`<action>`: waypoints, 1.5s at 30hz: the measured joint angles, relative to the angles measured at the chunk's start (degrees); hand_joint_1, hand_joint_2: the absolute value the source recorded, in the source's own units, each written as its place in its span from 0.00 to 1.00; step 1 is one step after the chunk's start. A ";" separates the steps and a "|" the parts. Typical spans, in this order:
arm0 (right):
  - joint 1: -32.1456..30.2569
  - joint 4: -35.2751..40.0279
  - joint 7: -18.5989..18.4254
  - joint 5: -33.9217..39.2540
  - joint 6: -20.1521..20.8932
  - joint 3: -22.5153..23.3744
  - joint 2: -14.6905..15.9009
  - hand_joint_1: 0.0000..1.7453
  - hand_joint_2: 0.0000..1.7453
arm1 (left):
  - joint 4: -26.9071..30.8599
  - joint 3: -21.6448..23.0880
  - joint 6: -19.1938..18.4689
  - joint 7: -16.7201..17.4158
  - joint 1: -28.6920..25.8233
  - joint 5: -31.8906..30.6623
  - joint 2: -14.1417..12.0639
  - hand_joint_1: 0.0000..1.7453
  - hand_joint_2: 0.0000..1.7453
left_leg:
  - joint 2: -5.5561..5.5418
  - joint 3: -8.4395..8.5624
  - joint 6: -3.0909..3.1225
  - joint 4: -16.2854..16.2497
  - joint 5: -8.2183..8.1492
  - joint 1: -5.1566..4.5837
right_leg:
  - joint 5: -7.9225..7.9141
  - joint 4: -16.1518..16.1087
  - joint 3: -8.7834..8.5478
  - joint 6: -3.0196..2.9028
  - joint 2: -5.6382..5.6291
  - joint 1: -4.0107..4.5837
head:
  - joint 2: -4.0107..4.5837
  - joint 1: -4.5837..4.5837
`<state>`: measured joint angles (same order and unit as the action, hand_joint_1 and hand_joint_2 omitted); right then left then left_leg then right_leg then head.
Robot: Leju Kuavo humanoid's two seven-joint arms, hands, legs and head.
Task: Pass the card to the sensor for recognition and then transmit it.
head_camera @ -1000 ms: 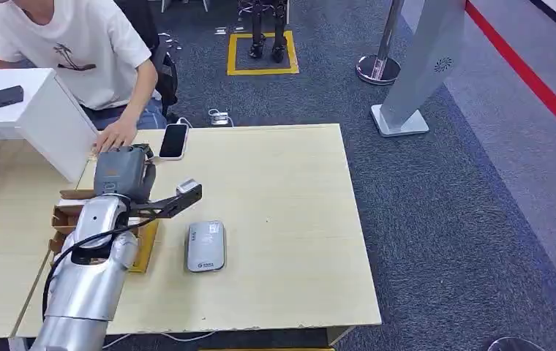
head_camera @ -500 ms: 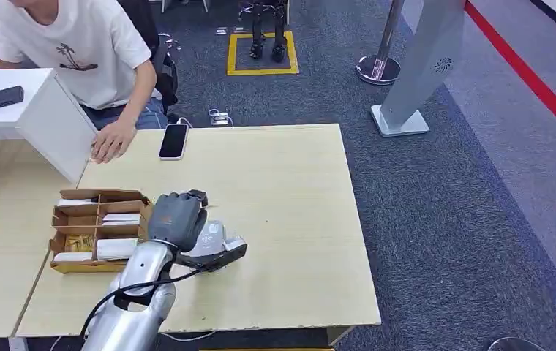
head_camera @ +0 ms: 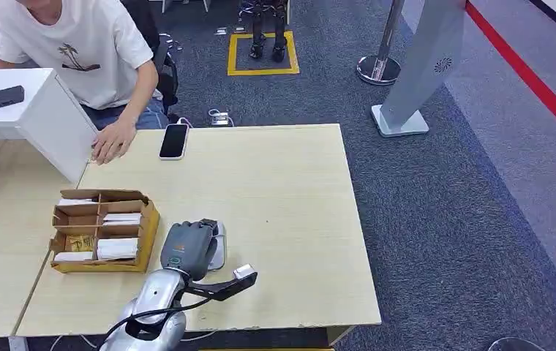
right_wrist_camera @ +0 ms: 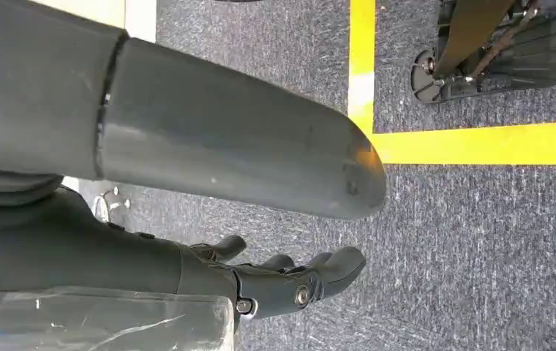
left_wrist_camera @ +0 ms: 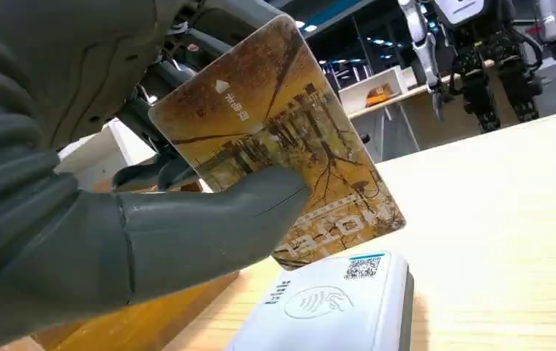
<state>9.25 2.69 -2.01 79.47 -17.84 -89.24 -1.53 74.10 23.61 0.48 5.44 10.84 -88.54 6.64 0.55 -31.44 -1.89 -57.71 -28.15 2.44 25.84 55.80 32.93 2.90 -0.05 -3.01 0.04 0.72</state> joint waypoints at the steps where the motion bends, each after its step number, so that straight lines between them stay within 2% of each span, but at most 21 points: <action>1: 0.00 0.02 0.00 0.09 -0.02 0.00 0.00 0.00 0.00 | 0.00 0.07 -0.11 0.30 -0.04 0.00 0.00 1.00 1.00 | 0.00 0.00 0.00 0.00 0.00 0.00 | 0.00 0.00 0.00 0.00 0.00 0.00 | 0.00 0.02; 5: -0.01 0.00 -0.07 0.64 -0.07 0.00 0.00 0.00 0.00 | 0.26 0.46 -0.99 3.79 -0.22 0.00 -0.18 1.00 1.00 | 0.00 0.00 0.00 0.00 0.00 0.00 | 0.00 0.00 0.00 0.00 0.00 0.00 | 0.00 0.02; 9: -0.04 0.00 -0.33 1.49 -0.24 0.00 0.00 0.00 0.00 | 1.82 1.97 -1.18 12.14 -0.38 0.00 -1.60 1.00 1.00 | 0.00 -0.01 0.00 0.00 0.00 0.01 | 0.00 0.00 0.00 0.00 0.00 0.00 | 0.00 0.02; 12: -0.05 -0.02 -0.44 1.51 -0.26 0.00 0.00 0.00 0.00 | 4.27 2.49 -1.86 16.99 -0.23 0.00 -3.46 1.00 1.00 | 0.00 0.00 0.00 0.01 0.00 0.01 | 0.00 0.00 0.00 0.00 0.00 0.00 | 0.00 0.02; 16: -0.06 -0.02 -0.20 1.31 -0.24 0.00 0.00 0.00 0.00 | 7.82 3.14 -4.28 21.06 0.77 0.00 -6.40 1.00 1.00 | 0.00 0.00 -0.01 0.01 0.01 0.01 | 0.00 0.00 0.00 0.00 0.00 0.01 | 0.00 0.00; 20: -0.04 0.00 -0.20 1.25 -0.24 0.00 -0.02 0.00 0.00 | 9.71 3.65 -5.40 23.15 1.80 0.00 -8.92 1.00 1.00 | 0.00 0.01 -0.01 0.01 0.01 0.01 | 0.00 0.00 0.00 0.00 0.00 0.00 | 0.00 0.02; 25: -0.05 0.00 -0.26 1.09 -0.24 0.00 -0.04 0.00 0.00 | 10.64 4.06 -5.57 23.26 2.09 0.00 -10.27 1.00 1.00 | 0.00 0.00 0.00 0.00 0.01 0.00 | 0.00 0.00 0.00 0.00 0.00 0.00 | 0.00 0.02; 32: -0.05 0.00 -0.57 1.33 -0.24 0.00 -0.07 0.00 0.00 | 10.64 4.06 -4.83 20.14 1.69 -0.02 -10.27 1.00 1.00 | -0.01 -0.01 0.00 0.01 0.00 0.01 | 0.00 0.00 0.00 0.00 0.00 0.00 | 0.00 0.02; 37: -0.05 0.00 -0.46 0.90 -0.11 0.00 -0.07 0.00 0.00 | 10.62 2.73 -2.51 13.87 0.60 -0.02 -8.83 1.00 1.00 | -0.01 -0.02 0.00 0.01 0.01 0.00 | 0.00 0.00 0.00 0.00 0.01 0.00 | 0.00 0.00; 40: -0.05 0.00 -0.37 0.28 -0.02 0.00 -0.07 0.00 0.00 | 10.29 -0.25 0.11 8.12 -0.57 -0.02 -6.42 1.00 1.00 | -0.01 -0.02 0.00 0.00 0.00 0.00 | 0.00 0.00 0.00 0.00 0.01 0.00 | 0.00 -0.02; 45: -0.05 0.02 -0.37 -0.13 0.00 0.00 -0.07 0.00 0.00 | 9.66 -3.08 0.90 6.34 -1.58 0.00 -4.13 1.00 1.00 | -0.01 -0.01 0.00 0.01 0.00 0.01 | 0.00 0.00 0.01 0.00 0.01 0.00 | 0.00 0.02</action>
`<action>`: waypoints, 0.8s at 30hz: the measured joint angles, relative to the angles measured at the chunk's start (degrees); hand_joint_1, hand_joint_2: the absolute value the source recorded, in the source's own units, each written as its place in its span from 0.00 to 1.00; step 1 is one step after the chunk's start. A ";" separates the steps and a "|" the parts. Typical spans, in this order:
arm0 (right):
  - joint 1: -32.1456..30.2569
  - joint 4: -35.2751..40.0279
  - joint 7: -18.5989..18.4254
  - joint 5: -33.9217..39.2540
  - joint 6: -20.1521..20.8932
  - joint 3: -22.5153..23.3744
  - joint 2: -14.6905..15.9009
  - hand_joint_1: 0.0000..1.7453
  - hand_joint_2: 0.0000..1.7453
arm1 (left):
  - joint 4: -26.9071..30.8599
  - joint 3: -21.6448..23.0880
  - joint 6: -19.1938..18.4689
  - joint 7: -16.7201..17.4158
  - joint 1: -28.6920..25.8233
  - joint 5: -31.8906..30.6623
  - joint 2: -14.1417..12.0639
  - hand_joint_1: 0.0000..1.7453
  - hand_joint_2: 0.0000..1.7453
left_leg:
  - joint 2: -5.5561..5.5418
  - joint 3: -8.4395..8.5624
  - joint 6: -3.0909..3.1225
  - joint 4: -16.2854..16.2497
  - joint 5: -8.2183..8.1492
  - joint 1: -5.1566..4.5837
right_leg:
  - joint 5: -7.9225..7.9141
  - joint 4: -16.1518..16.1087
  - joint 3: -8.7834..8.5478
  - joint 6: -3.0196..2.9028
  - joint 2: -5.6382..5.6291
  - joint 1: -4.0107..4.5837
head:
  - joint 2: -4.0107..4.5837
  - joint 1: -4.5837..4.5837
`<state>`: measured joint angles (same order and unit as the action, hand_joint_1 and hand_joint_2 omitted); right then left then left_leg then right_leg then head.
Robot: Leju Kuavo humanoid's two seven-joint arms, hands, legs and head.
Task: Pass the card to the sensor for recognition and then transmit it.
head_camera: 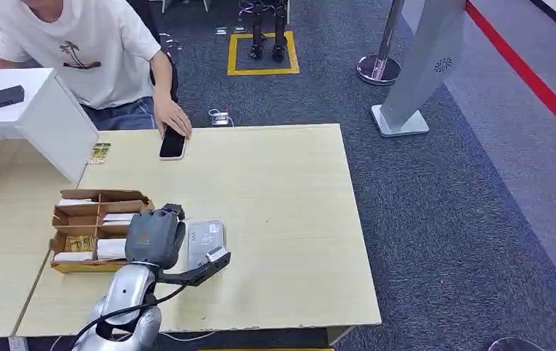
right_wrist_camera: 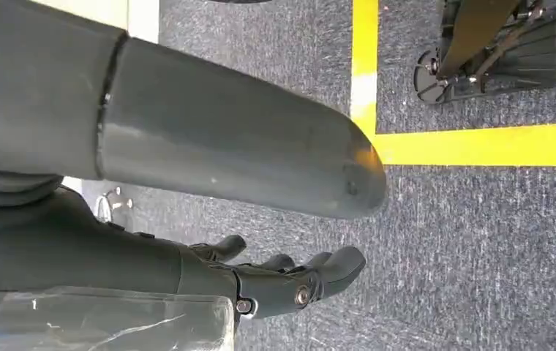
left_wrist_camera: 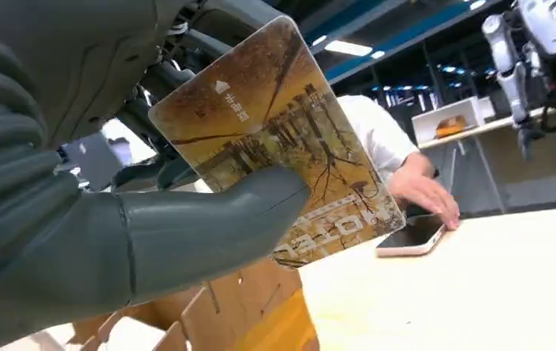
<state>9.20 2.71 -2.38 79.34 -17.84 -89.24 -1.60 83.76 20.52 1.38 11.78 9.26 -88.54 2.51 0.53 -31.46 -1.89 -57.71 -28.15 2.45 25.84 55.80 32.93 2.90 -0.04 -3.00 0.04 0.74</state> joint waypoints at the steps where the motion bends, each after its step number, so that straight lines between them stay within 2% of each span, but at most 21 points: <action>1: 0.00 0.00 0.00 -0.11 0.00 0.00 0.00 0.00 0.00 | -0.11 -0.44 0.00 0.00 -0.13 0.00 0.31 1.00 1.00 | 0.00 0.00 0.00 0.00 0.00 0.00 | 0.00 0.00 0.00 0.00 0.00 0.00 | 0.00 -0.02; 7: -0.01 0.00 -0.02 -0.13 0.00 0.00 0.00 0.00 0.00 | -0.46 -1.44 0.00 -0.02 -0.28 -0.02 1.18 1.00 1.00 | 0.00 -0.01 0.00 0.00 0.00 0.00 | 0.00 0.00 0.00 0.00 0.00 0.00 | 0.00 -0.02; 18: 0.00 0.00 -0.20 -0.37 0.00 0.00 0.00 0.00 0.00 | -0.68 -1.55 -0.68 0.66 -0.58 0.00 1.16 1.00 1.00 | -0.01 -0.01 0.00 0.00 0.00 0.00 | 0.00 0.00 0.00 0.00 0.01 0.00 | 0.00 0.00; 24: 0.01 0.00 -0.20 -1.36 0.02 0.00 0.00 0.00 0.00 | -2.43 -2.62 0.31 -1.05 -1.15 0.00 1.66 1.00 1.00 | -0.02 -0.02 0.00 0.00 0.00 0.00 | 0.00 0.00 0.00 0.00 0.02 0.00 | 0.00 -0.02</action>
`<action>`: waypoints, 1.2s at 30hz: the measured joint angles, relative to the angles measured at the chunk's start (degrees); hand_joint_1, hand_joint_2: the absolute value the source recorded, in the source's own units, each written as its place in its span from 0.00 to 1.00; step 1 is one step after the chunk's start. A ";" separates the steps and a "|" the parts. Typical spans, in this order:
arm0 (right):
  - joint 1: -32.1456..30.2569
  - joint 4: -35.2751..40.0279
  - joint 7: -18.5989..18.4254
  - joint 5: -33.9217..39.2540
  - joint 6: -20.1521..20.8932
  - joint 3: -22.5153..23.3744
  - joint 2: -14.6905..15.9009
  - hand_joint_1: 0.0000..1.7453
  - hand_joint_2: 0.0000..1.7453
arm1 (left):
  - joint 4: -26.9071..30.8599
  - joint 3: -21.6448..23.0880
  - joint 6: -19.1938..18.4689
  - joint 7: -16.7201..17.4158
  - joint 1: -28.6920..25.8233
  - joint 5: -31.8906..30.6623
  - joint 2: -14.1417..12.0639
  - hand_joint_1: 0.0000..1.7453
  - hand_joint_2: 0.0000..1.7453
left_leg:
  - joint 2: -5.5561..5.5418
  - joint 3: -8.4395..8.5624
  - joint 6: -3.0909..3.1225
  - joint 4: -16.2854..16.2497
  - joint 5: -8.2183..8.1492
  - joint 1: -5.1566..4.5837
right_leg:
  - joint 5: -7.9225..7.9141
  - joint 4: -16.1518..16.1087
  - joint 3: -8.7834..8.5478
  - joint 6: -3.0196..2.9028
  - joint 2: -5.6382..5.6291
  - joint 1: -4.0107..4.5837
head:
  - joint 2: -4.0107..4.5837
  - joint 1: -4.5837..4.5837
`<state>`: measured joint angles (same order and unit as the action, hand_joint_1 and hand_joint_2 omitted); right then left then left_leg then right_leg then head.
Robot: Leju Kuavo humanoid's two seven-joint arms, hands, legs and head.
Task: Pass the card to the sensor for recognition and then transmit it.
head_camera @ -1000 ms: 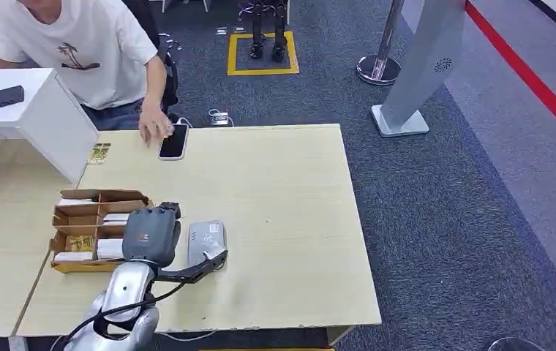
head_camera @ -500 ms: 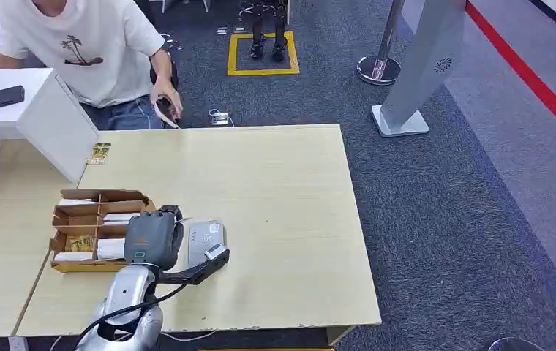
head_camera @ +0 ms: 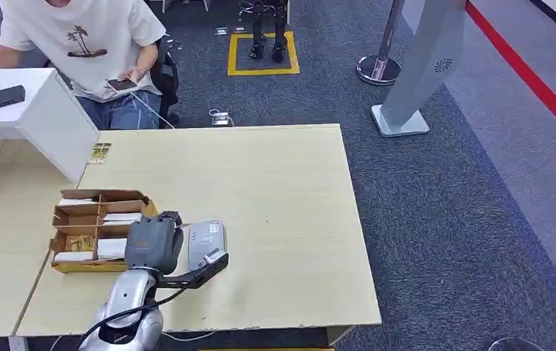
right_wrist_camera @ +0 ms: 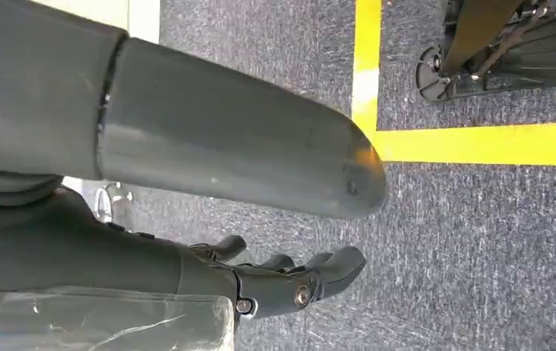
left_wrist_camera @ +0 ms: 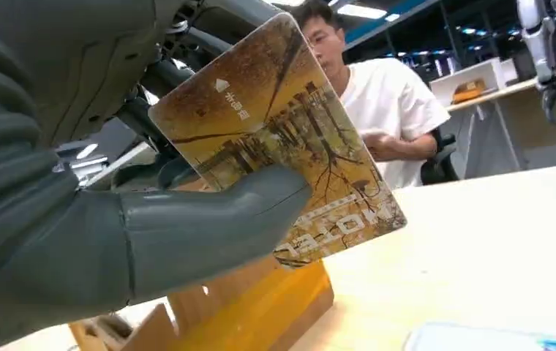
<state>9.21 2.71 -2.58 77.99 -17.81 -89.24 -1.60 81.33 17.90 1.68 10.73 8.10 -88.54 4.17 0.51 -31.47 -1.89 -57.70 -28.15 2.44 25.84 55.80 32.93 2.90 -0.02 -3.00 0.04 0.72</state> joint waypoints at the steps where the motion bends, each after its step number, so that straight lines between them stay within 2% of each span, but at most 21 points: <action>1: 0.00 0.00 0.00 0.00 0.00 0.00 0.00 0.00 0.00 | -0.17 -0.04 0.09 0.00 -0.03 0.00 0.00 1.00 1.00 | 0.00 0.00 0.00 0.00 0.00 0.00 | 0.00 0.00 0.00 0.00 0.00 0.00 | 0.00 0.02; 26: 0.01 0.18 -0.24 -2.40 0.26 0.00 0.00 0.00 0.00 | -7.67 -4.04 1.29 -3.74 -0.04 0.00 4.48 1.00 1.00 | -0.01 0.00 0.00 0.00 0.00 0.00 | 0.00 0.00 0.00 0.00 0.00 0.00 | 0.00 0.02; 36: 0.05 0.26 -0.15 -3.43 0.57 0.00 0.00 0.00 0.00 | -13.00 -5.81 3.65 -7.03 0.74 0.00 7.26 1.00 1.00 | -0.04 0.00 0.00 0.00 0.00 -0.01 | 0.00 0.00 -0.01 0.00 0.06 0.00 | 0.00 -0.02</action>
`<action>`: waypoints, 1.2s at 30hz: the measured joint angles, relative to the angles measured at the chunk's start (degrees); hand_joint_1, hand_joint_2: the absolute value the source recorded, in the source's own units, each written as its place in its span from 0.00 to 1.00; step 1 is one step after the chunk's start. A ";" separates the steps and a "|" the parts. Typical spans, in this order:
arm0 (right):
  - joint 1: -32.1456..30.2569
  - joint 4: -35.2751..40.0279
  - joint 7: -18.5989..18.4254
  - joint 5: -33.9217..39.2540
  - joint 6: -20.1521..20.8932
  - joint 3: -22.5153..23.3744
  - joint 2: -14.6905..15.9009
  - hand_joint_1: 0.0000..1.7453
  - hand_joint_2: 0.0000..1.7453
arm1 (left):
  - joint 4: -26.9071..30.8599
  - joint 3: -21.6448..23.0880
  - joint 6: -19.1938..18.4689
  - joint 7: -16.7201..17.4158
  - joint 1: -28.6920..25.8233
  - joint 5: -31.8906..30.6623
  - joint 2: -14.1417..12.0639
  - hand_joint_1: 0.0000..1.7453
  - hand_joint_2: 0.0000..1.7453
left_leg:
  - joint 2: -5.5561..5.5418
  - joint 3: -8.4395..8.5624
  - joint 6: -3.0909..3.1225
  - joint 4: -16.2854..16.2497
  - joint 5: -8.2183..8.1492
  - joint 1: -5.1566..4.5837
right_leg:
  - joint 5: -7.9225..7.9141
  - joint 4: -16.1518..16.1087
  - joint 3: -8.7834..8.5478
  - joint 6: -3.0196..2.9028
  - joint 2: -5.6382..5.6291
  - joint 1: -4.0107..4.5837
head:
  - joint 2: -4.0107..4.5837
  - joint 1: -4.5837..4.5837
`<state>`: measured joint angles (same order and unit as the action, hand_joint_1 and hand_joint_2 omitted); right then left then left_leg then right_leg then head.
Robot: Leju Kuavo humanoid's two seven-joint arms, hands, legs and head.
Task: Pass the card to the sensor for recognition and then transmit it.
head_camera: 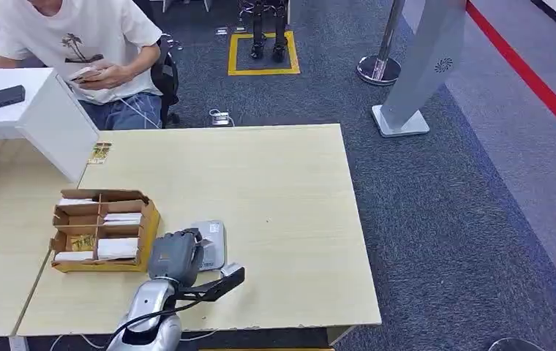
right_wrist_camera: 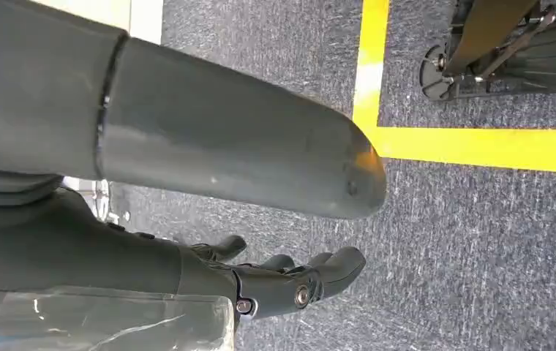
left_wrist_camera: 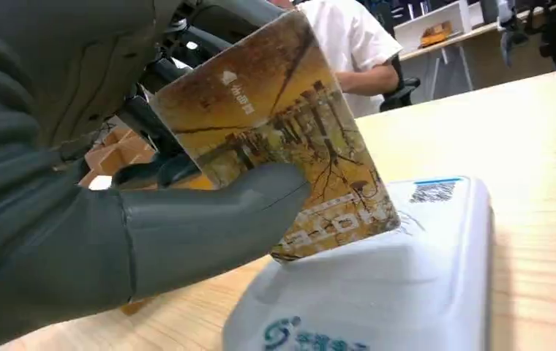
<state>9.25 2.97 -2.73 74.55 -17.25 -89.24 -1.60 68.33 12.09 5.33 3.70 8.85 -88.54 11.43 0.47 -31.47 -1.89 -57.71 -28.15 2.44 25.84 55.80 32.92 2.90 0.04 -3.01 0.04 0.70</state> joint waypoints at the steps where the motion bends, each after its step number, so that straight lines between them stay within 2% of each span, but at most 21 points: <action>1: 0.01 0.00 0.00 0.00 0.07 0.00 0.00 0.00 0.00 | -0.53 -0.09 0.11 -0.26 0.11 0.00 0.39 1.00 1.00 | 0.00 0.00 0.00 0.00 0.00 0.00 | 0.00 0.00 0.00 0.00 0.00 0.00 | 0.00 0.04; 14: 0.01 0.07 0.17 0.89 0.22 0.00 0.00 0.00 0.00 | -4.13 -0.88 0.92 -2.12 0.73 0.00 2.97 1.00 1.00 | -0.01 0.03 0.00 0.00 0.00 0.00 | 0.00 0.00 -0.05 0.00 0.01 0.00 | 0.00 0.04; 23: 0.00 0.09 0.44 1.38 0.20 0.00 0.00 0.00 0.00 | -4.31 -1.12 1.29 -1.64 0.75 0.00 3.19 1.00 1.00 | -0.01 0.03 0.00 0.00 0.01 0.00 | 0.00 0.00 -0.07 0.00 0.01 0.00 | 0.00 0.04; 26: -0.02 0.09 0.31 1.29 0.22 0.00 0.00 0.00 0.00 | -1.20 -1.16 0.88 1.09 0.69 0.00 2.10 1.00 1.00 | 0.02 0.03 -0.01 0.01 0.01 0.01 | -0.01 0.01 -0.05 -0.01 -0.02 0.01 | 0.00 0.04; 28: -0.10 0.09 0.11 1.20 0.31 0.00 0.00 0.00 0.00 | 2.26 -1.27 0.05 2.60 1.09 0.00 0.41 1.00 1.00 | 0.00 0.03 -0.02 0.00 0.03 0.03 | -0.01 0.02 -0.02 -0.01 -0.01 0.02 | 0.00 0.04; 31: -0.12 0.09 0.09 1.18 0.31 0.00 0.02 0.00 0.00 | 7.11 -2.30 -2.67 2.79 2.28 0.00 -1.18 1.00 1.00 | -0.09 0.01 -0.03 0.01 0.04 0.03 | 0.00 0.03 -0.03 -0.01 0.06 0.01 | 0.00 0.04; 36: -0.13 0.09 0.07 1.20 0.31 0.00 0.00 0.00 0.00 | 10.57 -2.56 -2.73 3.25 2.59 0.00 -2.32 1.00 1.00 | -0.09 -0.02 -0.02 0.00 0.03 0.00 | 0.00 0.03 -0.04 0.00 0.05 0.00 | 0.00 0.04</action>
<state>9.13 3.06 -2.66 75.75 -16.94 -89.24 -1.60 78.90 9.53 2.60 6.95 11.44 -88.54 9.12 0.38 -31.49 -1.91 -57.71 -28.12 2.44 25.84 55.83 32.88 2.90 0.09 -3.01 0.04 0.74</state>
